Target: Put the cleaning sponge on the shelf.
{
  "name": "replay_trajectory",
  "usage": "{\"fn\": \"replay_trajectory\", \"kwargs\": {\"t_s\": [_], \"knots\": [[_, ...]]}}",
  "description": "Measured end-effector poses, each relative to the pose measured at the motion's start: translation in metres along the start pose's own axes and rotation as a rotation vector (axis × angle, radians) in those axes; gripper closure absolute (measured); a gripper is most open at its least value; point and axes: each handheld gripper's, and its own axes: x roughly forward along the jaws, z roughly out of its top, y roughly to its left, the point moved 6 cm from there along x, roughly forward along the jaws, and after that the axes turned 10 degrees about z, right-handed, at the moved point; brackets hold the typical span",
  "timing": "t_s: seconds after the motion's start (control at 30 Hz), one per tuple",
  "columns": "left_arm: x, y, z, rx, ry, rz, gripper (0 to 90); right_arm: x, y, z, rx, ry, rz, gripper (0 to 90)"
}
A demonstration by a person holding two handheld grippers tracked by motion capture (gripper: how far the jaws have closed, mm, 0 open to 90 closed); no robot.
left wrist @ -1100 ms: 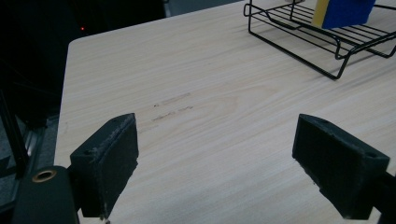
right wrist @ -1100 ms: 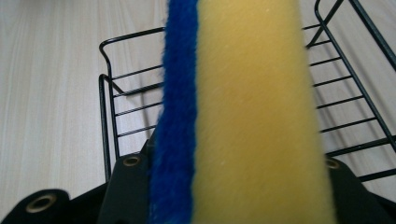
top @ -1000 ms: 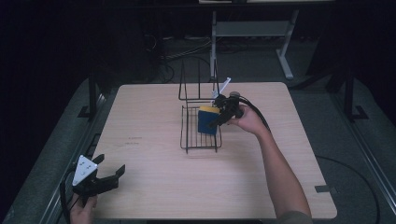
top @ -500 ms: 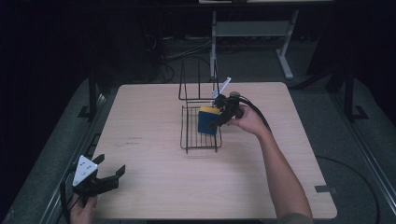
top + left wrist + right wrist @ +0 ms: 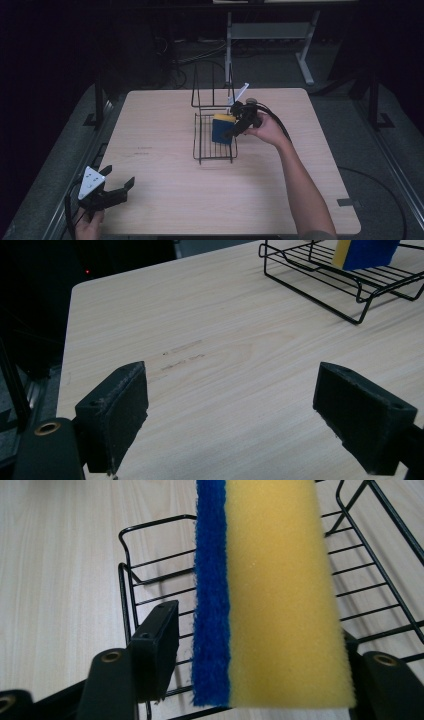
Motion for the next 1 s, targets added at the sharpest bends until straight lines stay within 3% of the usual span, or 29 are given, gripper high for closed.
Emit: {"fn": "replay_trajectory", "kwargs": {"t_s": [0.53, 1.0], "knots": [[-0.0001, -0.0011, 0.0006, 0.005, -0.001, -0.003, 13.9, -0.0044, 0.0039, -0.0058, 0.016, -0.022, -0.019, 30.7], [-0.0001, -0.0024, 0.0011, 0.009, -0.001, -0.004, 13.9, -0.0085, 0.0084, -0.0073, 0.013, -0.009, -0.029, 26.6]]}}
